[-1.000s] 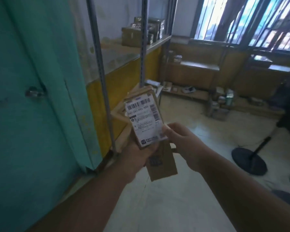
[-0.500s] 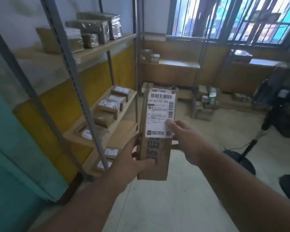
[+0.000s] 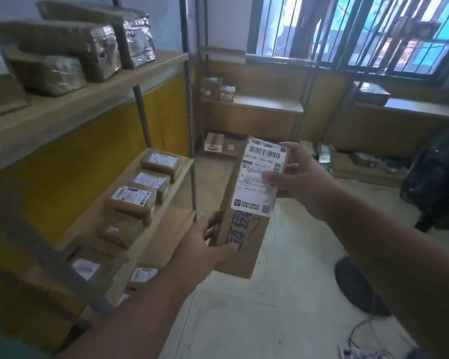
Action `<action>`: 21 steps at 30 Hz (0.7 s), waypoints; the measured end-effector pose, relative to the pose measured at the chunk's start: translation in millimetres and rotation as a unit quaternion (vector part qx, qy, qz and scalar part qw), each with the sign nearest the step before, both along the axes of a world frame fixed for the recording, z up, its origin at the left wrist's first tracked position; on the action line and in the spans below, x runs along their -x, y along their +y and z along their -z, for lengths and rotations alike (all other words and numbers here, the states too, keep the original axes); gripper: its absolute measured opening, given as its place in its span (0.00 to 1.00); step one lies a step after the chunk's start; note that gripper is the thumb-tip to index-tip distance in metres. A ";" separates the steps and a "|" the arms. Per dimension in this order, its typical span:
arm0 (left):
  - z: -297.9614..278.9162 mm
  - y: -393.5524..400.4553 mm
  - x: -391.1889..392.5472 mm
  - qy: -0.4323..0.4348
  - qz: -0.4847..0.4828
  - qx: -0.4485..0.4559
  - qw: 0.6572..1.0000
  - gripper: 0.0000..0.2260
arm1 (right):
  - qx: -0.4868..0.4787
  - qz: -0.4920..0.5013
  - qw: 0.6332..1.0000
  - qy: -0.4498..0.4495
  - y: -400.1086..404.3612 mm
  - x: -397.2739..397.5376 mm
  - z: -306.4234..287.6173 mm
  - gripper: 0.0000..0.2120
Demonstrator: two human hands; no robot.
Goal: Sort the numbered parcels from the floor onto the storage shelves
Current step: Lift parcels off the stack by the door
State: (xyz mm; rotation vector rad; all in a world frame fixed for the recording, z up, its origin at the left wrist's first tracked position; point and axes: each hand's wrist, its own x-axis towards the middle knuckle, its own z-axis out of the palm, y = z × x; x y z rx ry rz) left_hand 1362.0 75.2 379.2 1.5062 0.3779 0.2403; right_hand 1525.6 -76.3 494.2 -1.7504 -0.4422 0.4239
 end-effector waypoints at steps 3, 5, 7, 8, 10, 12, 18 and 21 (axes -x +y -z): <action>-3.0 8.9 -62.8 -0.008 0.008 0.000 1.000 0.34 | 0.007 0.035 0.999 -0.022 2.3 -50.8 -16.8 0.30; -3.3 14.9 -100.1 -0.006 0.003 -0.014 1.000 0.33 | -0.004 0.055 0.998 -0.029 2.4 -82.5 -20.2 0.30; -1.7 20.9 -136.8 -0.011 -0.009 -0.019 1.000 0.31 | -0.007 0.067 0.997 -0.042 4.2 -114.0 -18.2 0.29; -0.2 22.1 -154.4 -0.010 -0.016 -0.022 1.000 0.29 | -0.004 0.073 0.996 -0.049 5.4 -129.3 -16.1 0.28; 5.2 21.0 -189.8 -0.011 -0.038 -0.024 0.999 0.26 | 0.002 0.077 0.995 -0.057 9.8 -163.7 -11.3 0.28; 10.7 21.8 -220.1 -0.010 -0.076 -0.020 0.997 0.24 | -0.003 0.064 0.997 -0.047 16.4 -197.6 -6.1 0.28; 10.0 40.0 -297.0 0.002 -0.197 -0.005 0.980 0.21 | -0.045 -0.016 0.999 0.003 62.2 -303.0 6.8 0.27; 6.1 51.0 -310.5 -0.007 -0.239 -0.021 0.971 0.21 | -0.045 -0.069 0.996 0.028 97.6 -342.6 9.9 0.27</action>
